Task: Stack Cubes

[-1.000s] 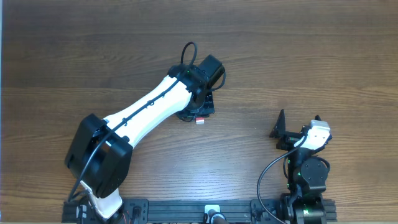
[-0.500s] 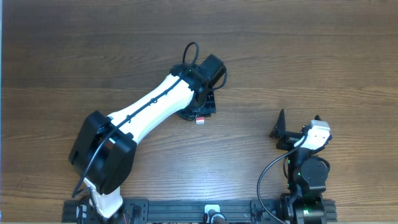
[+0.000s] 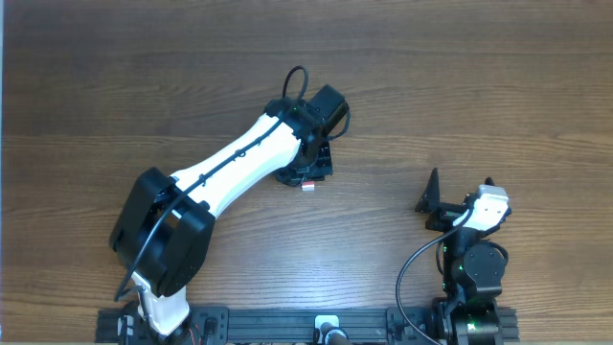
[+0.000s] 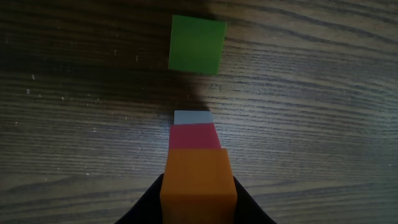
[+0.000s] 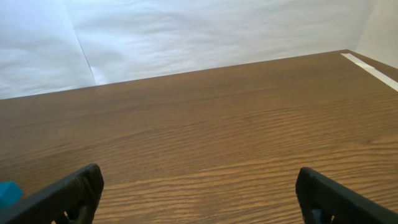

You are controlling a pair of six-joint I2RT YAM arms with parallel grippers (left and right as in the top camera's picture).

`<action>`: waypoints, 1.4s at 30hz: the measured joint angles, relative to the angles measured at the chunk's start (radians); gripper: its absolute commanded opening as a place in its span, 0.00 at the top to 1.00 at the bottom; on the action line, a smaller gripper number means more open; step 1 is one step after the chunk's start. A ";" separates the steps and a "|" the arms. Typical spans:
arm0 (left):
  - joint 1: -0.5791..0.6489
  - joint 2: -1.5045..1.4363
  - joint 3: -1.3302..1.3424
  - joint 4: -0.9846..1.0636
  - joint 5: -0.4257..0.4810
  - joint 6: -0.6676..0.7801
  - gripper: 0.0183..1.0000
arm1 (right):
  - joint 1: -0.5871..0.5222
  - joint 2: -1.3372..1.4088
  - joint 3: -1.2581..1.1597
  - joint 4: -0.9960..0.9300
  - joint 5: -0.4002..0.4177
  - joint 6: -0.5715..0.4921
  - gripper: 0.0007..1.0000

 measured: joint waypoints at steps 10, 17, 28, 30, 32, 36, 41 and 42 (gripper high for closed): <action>0.000 0.001 0.000 0.000 0.000 0.000 0.92 | 0.000 0.000 0.000 0.000 0.000 0.000 0.01; 0.000 0.010 0.000 0.000 0.000 0.000 0.91 | 0.000 0.000 0.000 0.000 0.000 0.000 0.01; 0.000 0.010 0.000 0.000 0.000 0.000 0.88 | 0.000 0.000 0.000 0.000 0.000 0.000 0.01; 0.000 0.010 0.000 0.000 0.000 0.000 0.86 | 0.000 0.000 0.000 0.000 0.000 0.000 0.01; 0.000 0.010 0.000 0.000 0.000 0.000 0.85 | 0.000 0.000 0.000 0.000 0.000 0.000 0.01; 0.000 0.010 0.000 0.000 0.000 0.000 0.83 | 0.000 0.000 0.000 0.000 0.000 0.000 0.01; 0.000 0.010 0.000 0.000 0.000 0.000 0.82 | 0.000 0.000 0.000 0.000 0.000 0.001 0.01; 0.000 0.010 0.000 0.000 0.000 0.000 0.81 | 0.000 0.000 0.000 0.000 0.000 0.000 0.01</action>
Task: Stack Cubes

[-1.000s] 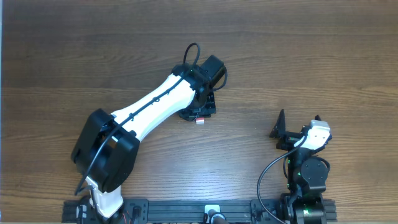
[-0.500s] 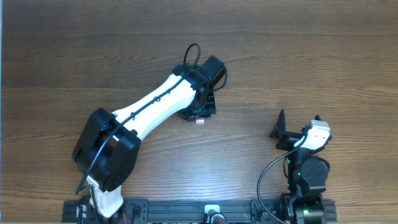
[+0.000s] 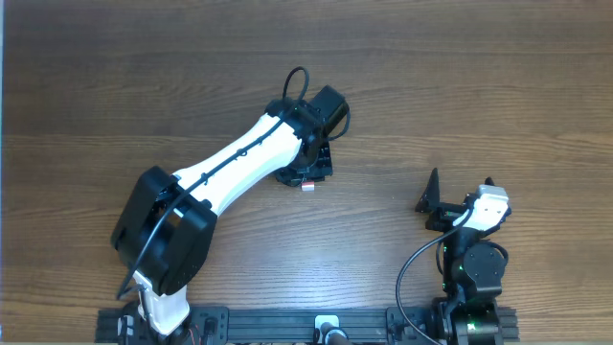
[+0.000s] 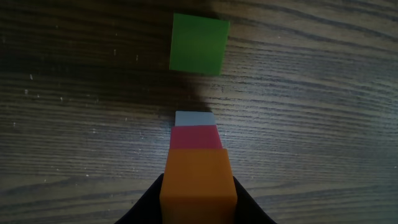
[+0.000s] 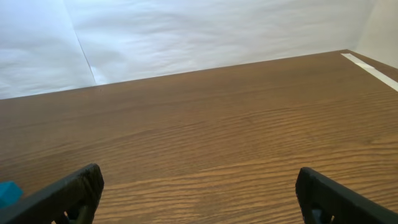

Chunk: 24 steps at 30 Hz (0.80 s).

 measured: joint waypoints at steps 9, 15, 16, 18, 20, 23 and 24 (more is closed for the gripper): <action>0.000 0.000 0.000 0.000 0.000 0.000 0.75 | 0.000 0.000 0.000 0.000 0.000 0.000 0.01; 0.000 0.000 0.000 0.000 0.000 0.000 0.71 | 0.000 0.000 0.000 0.000 0.000 0.000 0.01; 0.000 0.000 0.000 0.000 0.000 0.000 0.71 | 0.000 0.000 0.000 0.000 0.000 0.000 0.01; 0.000 0.000 0.000 0.000 0.000 0.000 0.71 | 0.000 0.000 0.000 0.000 0.000 0.000 0.01; 0.000 0.000 0.000 0.000 0.000 0.000 0.70 | 0.000 0.000 0.000 0.000 0.000 0.000 0.01; 0.000 0.000 0.000 0.000 0.000 0.000 0.70 | 0.000 0.000 0.000 0.000 0.000 0.000 0.01; 0.000 0.000 0.000 0.000 0.000 0.000 0.70 | 0.000 0.000 0.000 0.000 0.000 0.000 0.01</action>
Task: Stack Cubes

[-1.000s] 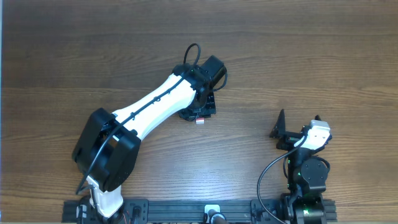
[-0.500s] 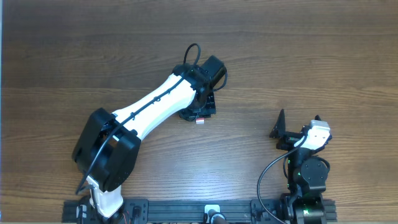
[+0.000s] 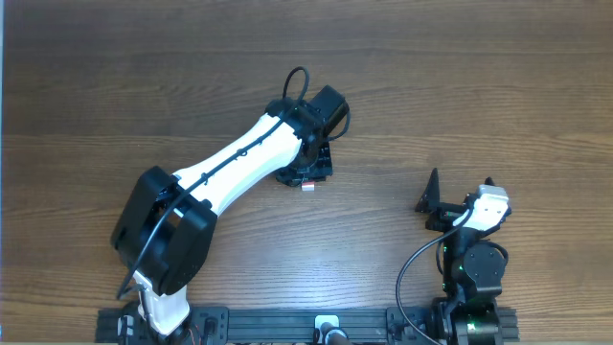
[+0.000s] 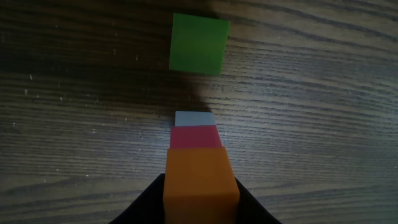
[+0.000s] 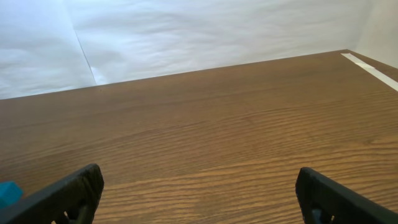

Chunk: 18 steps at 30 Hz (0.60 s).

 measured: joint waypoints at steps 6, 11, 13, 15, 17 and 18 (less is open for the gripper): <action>0.000 0.000 0.000 0.000 0.000 0.000 0.68 | 0.000 0.000 0.000 0.000 0.000 0.000 0.01; 0.000 0.000 0.000 0.000 0.001 0.001 0.57 | 0.000 0.000 0.000 0.000 0.000 0.000 0.01; 0.000 0.000 0.000 0.001 0.002 0.001 0.55 | 0.000 0.000 0.000 0.000 0.000 0.000 0.01; 0.000 0.000 0.000 0.002 0.002 0.000 0.53 | 0.000 0.000 0.000 0.000 0.000 0.000 0.01; 0.000 0.000 0.000 0.003 0.002 0.001 0.46 | 0.000 0.000 0.000 0.000 0.000 0.000 0.01; 0.000 0.000 0.000 0.003 0.003 0.002 0.38 | 0.000 0.000 0.000 0.000 0.000 0.000 0.01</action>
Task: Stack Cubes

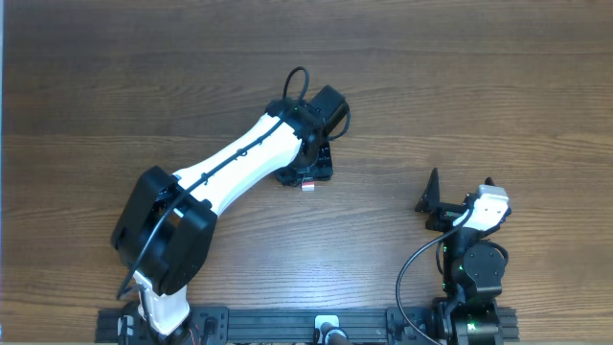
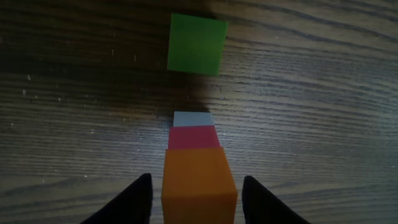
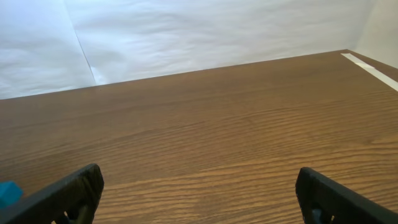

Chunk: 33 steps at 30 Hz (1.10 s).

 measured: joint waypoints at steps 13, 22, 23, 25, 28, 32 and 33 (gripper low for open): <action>0.000 0.000 0.000 0.016 0.000 0.001 0.00 | 0.000 0.000 0.000 0.000 0.000 0.000 0.01; -0.014 -0.107 0.000 0.026 -0.073 -0.029 0.00 | 0.000 0.000 0.000 0.000 0.000 0.000 0.01; -0.018 -0.153 0.000 0.027 -0.090 -0.034 0.00 | 0.000 0.000 0.000 0.000 0.000 0.000 0.01; -0.021 -0.237 0.000 0.027 -0.116 -0.042 0.00 | 0.000 0.000 0.000 0.000 0.000 0.000 0.01; -0.024 -0.378 0.000 0.026 -0.159 -0.053 0.00 | 0.000 0.000 0.000 0.000 0.000 0.000 0.01; -0.050 -0.576 -0.019 0.072 -0.248 -0.057 0.00 | 0.000 0.000 0.000 0.000 0.000 0.000 0.01; -0.057 -0.626 -0.038 0.097 -0.267 -0.058 0.00 | 0.000 0.000 0.000 0.000 0.000 0.000 0.01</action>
